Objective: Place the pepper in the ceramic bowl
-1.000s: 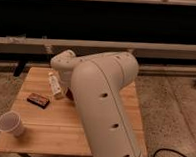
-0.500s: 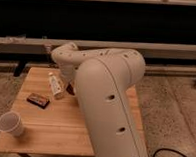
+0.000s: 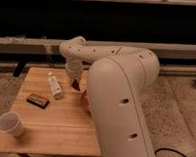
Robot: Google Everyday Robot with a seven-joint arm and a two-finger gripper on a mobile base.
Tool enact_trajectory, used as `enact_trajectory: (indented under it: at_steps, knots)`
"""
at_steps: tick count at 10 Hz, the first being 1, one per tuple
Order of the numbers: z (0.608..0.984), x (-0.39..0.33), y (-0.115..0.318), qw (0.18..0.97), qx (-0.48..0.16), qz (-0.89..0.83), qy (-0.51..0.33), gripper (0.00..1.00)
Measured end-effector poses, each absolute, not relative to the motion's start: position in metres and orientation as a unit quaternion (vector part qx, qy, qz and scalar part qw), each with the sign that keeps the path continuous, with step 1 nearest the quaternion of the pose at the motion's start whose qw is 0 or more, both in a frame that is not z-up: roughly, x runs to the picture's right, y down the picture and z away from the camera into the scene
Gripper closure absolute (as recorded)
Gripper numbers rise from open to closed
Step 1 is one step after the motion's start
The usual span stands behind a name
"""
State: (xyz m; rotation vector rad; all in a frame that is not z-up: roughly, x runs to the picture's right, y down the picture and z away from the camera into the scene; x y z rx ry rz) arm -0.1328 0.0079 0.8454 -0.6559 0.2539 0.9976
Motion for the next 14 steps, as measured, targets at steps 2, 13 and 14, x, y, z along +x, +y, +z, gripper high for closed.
enact_trajectory:
  at_steps: [2, 13, 14]
  knots:
    - [0.849, -0.127, 0.006, 0.816, -0.306, 0.476, 0.115, 1.00]
    - [0.876, -0.034, 0.027, 0.771, -0.297, 0.548, 0.125, 0.45]
    - [0.875, -0.024, 0.032, 0.768, -0.296, 0.554, 0.127, 0.33]
